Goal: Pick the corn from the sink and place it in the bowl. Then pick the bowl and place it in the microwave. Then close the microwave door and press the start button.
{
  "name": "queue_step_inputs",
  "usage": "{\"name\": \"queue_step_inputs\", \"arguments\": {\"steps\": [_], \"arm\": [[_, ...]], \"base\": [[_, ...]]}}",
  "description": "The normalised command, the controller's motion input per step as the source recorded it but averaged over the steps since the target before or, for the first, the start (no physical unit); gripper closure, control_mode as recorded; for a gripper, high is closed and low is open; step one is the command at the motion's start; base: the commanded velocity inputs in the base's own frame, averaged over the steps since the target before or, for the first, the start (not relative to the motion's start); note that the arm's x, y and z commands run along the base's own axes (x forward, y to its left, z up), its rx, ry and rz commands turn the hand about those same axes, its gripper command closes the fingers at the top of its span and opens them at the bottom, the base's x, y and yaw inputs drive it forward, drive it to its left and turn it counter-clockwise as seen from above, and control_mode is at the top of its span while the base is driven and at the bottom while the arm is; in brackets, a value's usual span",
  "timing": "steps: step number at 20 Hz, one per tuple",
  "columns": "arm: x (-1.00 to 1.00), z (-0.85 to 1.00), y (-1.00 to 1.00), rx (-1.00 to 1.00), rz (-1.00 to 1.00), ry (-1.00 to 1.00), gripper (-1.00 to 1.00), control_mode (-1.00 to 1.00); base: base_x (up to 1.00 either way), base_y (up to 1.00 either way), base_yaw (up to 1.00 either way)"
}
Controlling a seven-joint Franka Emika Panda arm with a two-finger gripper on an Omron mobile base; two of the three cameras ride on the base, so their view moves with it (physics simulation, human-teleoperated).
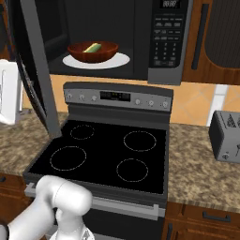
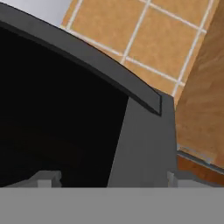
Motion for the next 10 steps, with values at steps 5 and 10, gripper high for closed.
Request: {"name": "queue_step_inputs", "arguments": {"steps": [5, 10], "arm": [[0.56, 0.04, -0.39, 0.09, 0.37, 0.0, -1.0, -1.0], [0.62, 0.01, -0.27, 0.06, 0.34, 0.0, -1.0, -1.0]], "base": [[0.0, 0.0, 0.0], [0.0, 0.0, 0.0]]}}
